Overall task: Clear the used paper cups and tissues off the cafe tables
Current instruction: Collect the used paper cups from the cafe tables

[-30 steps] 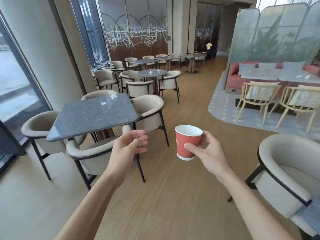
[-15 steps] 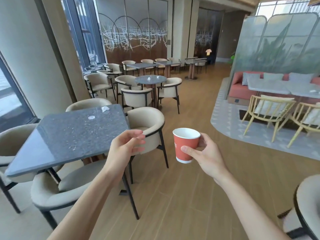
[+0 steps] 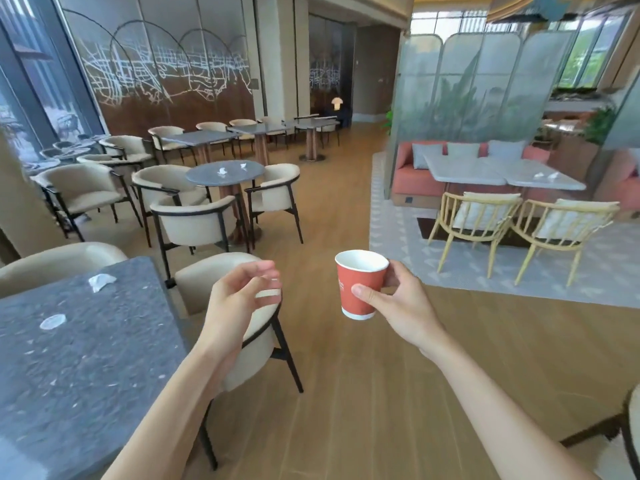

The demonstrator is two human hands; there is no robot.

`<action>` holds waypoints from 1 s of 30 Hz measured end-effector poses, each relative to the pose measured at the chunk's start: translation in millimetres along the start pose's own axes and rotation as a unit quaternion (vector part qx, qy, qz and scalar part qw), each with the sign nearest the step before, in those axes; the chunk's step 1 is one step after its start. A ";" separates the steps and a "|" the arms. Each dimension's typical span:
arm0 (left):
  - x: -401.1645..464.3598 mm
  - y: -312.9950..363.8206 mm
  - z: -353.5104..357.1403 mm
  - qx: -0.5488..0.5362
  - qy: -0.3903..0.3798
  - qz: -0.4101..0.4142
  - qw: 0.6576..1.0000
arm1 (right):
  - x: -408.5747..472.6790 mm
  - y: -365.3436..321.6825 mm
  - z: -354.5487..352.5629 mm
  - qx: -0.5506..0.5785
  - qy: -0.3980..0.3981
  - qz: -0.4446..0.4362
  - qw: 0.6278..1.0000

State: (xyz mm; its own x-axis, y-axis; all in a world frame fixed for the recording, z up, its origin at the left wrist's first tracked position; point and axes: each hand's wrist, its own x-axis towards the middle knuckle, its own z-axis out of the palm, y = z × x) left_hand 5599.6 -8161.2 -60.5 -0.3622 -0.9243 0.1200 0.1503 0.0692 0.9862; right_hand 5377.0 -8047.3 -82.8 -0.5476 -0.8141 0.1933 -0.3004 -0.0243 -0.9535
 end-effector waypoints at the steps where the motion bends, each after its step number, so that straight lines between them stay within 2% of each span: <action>1: 22.4 -1.7 10.6 0.001 -0.014 0.002 1.000 | 18.8 2.2 -1.9 -0.002 0.009 0.001 1.000; 6: 132.5 -18.0 70.2 0.010 -0.064 0.018 0.998 | 119.0 27.7 -18.8 0.021 0.038 0.003 0.999; 11: 247.8 -55.3 125.9 0.035 -0.080 0.024 0.996 | 239.7 78.5 -46.5 0.011 0.060 0.009 0.998; 15: 349.5 -70.4 169.1 0.037 -0.062 0.010 0.997 | 345.2 112.0 -71.0 0.013 0.048 0.019 0.999; 20: 453.9 -74.5 212.1 0.031 -0.027 0.019 0.999 | 473.6 121.2 -91.9 0.000 0.024 0.009 1.000; 30: 671.4 -130.1 272.2 0.034 -0.015 0.009 0.999 | 701.1 178.0 -81.8 -0.022 -0.005 -0.008 1.000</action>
State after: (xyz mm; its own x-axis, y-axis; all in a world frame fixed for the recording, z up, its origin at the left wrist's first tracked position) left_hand 5086.5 -8688.6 -77.2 -0.3879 -0.9110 0.1401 0.0944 0.1119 0.9892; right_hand 4875.8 -8575.0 -98.1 -0.5350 -0.8194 0.2058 -0.3429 -0.0120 -0.9393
